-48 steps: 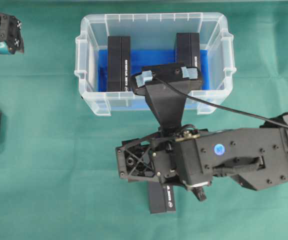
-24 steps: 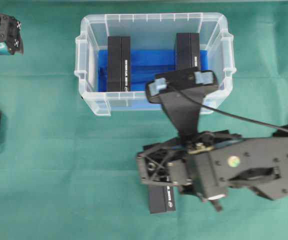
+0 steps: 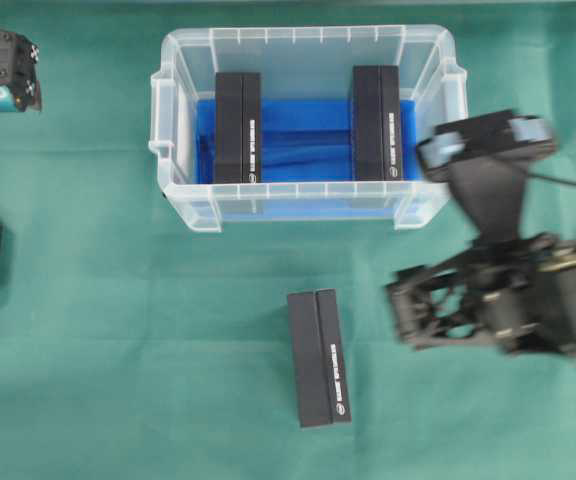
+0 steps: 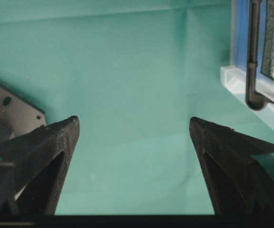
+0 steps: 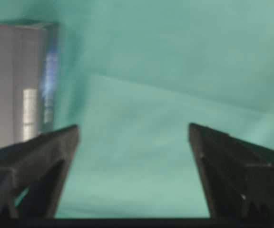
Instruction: Take out the box from the case.
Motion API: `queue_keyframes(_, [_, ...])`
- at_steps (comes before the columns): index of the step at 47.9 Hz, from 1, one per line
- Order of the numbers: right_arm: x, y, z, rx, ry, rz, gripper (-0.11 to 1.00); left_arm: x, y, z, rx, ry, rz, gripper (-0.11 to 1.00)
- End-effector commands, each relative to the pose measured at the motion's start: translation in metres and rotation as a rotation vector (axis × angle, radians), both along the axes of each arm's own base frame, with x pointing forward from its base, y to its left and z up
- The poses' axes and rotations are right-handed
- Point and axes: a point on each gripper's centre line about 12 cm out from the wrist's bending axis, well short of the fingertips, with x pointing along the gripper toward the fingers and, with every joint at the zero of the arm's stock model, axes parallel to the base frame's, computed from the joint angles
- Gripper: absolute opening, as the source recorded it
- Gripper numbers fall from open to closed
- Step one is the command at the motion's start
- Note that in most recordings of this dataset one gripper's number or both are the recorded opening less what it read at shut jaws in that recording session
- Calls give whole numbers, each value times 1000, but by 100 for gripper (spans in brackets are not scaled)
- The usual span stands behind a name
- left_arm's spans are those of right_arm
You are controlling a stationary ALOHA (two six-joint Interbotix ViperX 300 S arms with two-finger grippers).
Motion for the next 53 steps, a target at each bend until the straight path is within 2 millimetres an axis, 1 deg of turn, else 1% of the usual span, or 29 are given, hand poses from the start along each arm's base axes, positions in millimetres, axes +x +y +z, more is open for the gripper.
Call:
queue_keyframes(1, [-26,-6,11,13,-45,4,93,0,0,4,6,-14,0,96])
queue_keyframes(11, [-76,-19,8,21,-63,2,93,0,0,4,6,-14,-2,96])
queue_keyframes(17, [-91,-24,5,23,-72,10,93,0,0,4,7,-14,-3,96])
queue_keyframes(21, [-93,-24,0,22,-69,16,93,0,0,4,8,-11,-6,96])
queue_keyframes(29, [-89,-26,-8,23,-89,17,93,0,0,4,10,-13,-10,96])
queue_keyframes(38, [-89,-41,-13,-3,-85,-9,93,-1,-1,5,12,-15,-10,96])
queue_keyframes(44, [-89,-60,-13,-21,-72,-7,93,-1,-1,4,12,-14,-12,96])
queue_keyframes(53, [-92,-98,-13,-49,-60,-7,93,0,-3,4,9,-16,-17,96])
